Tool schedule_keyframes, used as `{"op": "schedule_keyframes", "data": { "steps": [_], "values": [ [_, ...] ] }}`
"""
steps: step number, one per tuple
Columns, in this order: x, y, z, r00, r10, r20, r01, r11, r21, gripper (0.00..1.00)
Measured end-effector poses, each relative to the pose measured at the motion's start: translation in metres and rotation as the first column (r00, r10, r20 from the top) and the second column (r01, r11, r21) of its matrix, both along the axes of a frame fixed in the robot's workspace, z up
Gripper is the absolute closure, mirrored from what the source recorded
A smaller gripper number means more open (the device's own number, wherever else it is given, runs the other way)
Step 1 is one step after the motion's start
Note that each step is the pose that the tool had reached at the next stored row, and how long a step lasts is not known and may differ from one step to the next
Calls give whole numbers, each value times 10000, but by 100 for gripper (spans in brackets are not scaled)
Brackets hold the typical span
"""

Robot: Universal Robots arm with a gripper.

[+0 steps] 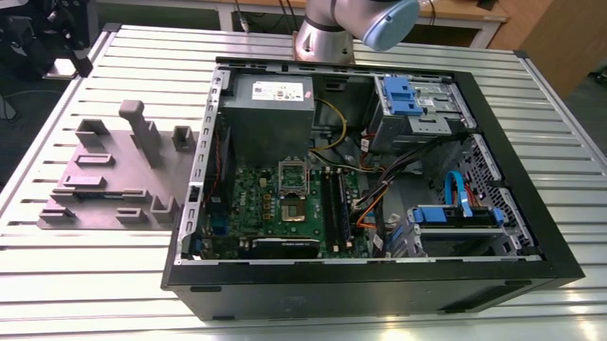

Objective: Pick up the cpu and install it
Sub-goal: 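Pick up the cpu and move it towards the insertion slot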

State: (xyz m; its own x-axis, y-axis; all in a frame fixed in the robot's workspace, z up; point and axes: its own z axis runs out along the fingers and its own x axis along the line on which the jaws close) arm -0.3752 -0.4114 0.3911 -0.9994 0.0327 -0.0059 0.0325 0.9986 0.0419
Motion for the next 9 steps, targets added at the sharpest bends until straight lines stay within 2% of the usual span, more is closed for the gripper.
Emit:
{"op": "schedule_keyframes", "data": {
  "steps": [9],
  "values": [
    [53,0,0,10000,0,0,0,10000,0,53]
  ]
}}
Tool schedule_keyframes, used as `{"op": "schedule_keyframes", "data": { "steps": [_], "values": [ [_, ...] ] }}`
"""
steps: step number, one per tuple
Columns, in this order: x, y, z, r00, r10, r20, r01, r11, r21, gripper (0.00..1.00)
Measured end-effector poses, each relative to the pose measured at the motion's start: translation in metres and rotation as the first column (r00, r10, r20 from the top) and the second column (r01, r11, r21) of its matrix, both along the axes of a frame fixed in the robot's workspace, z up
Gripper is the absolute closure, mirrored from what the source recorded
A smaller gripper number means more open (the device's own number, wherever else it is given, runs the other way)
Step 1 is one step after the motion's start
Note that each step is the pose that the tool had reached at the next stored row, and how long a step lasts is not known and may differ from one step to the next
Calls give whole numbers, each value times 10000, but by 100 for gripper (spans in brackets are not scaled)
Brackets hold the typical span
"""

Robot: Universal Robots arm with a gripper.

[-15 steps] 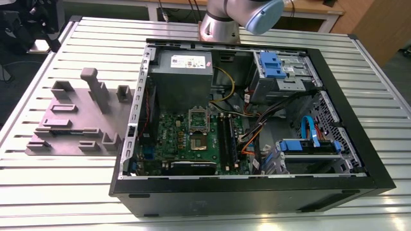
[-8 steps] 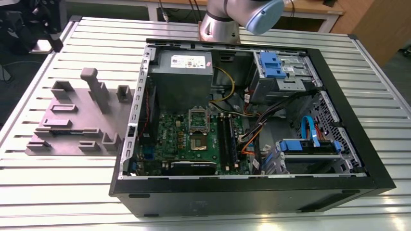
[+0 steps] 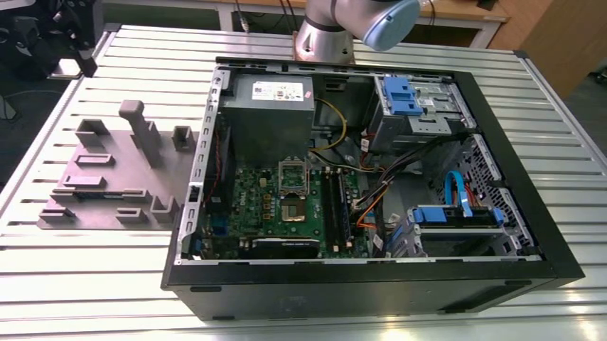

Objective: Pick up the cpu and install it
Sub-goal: 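Pick up the cpu and move it towards the insertion slot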

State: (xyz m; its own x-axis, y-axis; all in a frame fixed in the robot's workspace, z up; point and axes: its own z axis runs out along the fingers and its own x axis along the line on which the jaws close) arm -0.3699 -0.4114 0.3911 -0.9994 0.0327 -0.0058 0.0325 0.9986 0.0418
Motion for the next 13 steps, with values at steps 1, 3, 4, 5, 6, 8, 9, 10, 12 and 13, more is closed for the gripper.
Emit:
{"op": "schedule_keyframes", "data": {
  "steps": [1,3,4,5,6,8,9,10,12,13],
  "values": [
    [6,0,0,10000,0,0,0,10000,0,53],
    [19,0,0,10000,0,0,0,10000,0,53],
    [24,0,0,10000,0,0,0,10000,0,53],
    [30,0,0,10000,0,0,0,10000,0,53],
    [35,0,0,10000,0,-1,0,10000,0,53],
    [46,0,0,10000,0,0,0,10000,0,53],
    [54,0,0,10000,1,0,-1,10000,0,53],
    [63,0,0,10000,0,0,0,10000,0,53],
    [87,0,0,10000,0,-1,0,10000,0,53],
    [98,0,0,10000,0,-1,0,10000,0,53]
  ]
}}
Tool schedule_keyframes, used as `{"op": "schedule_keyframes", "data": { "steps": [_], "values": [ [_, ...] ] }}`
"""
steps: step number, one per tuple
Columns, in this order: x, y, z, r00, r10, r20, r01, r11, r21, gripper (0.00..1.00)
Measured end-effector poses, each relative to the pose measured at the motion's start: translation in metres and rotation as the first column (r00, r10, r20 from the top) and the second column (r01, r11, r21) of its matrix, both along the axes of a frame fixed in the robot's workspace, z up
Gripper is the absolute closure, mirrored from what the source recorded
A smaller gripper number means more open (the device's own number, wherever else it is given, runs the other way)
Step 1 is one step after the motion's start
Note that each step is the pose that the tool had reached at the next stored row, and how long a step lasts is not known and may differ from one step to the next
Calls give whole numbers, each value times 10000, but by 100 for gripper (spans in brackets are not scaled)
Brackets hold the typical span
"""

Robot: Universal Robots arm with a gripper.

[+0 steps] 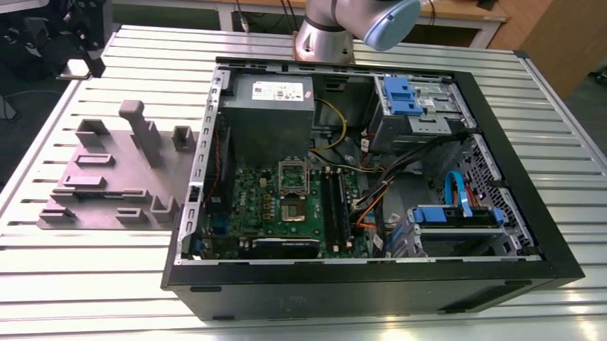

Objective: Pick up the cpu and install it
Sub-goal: 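Pick up the cpu and move it towards the insertion slot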

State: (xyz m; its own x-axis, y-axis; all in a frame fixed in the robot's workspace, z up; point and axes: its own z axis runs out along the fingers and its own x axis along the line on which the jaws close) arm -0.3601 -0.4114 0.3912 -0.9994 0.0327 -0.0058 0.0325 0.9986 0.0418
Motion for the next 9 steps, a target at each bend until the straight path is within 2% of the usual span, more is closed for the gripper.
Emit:
{"op": "schedule_keyframes", "data": {
  "steps": [9],
  "values": [
    [113,0,-1,10000,0,-1,0,10000,3,53]
  ]
}}
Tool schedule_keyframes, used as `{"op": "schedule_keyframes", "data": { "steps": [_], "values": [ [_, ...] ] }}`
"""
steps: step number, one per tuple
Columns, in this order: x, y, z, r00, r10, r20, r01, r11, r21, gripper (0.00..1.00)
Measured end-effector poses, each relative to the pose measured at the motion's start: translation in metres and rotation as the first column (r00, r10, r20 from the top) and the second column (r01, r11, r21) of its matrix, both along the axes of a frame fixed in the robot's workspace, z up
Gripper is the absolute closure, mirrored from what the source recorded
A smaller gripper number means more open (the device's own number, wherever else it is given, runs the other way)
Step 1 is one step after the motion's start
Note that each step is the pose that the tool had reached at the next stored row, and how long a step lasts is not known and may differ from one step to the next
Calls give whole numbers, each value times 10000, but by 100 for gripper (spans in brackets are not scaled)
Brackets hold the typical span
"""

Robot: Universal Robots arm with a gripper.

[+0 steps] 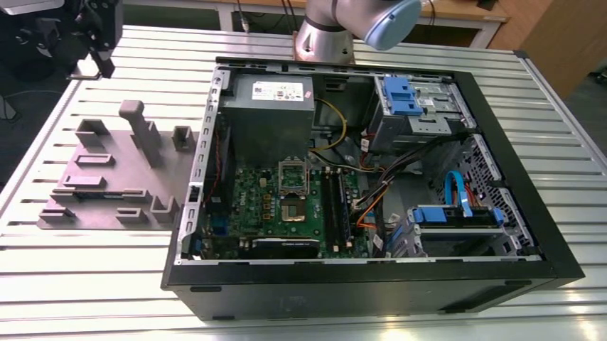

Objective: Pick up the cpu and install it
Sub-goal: 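Pick up the cpu and move it towards the insertion slot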

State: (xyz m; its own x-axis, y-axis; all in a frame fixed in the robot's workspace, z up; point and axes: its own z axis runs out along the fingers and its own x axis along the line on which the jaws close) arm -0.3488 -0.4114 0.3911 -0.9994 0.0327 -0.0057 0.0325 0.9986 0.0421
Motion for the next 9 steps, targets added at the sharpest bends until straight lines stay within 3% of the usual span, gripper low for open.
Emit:
{"op": "schedule_keyframes", "data": {
  "steps": [4,9],
  "values": [
    [66,-3,0,10000,0,1,0,10000,0,53],
    [81,-3,-1,10000,-1,1,1,10000,1,53]
  ]
}}
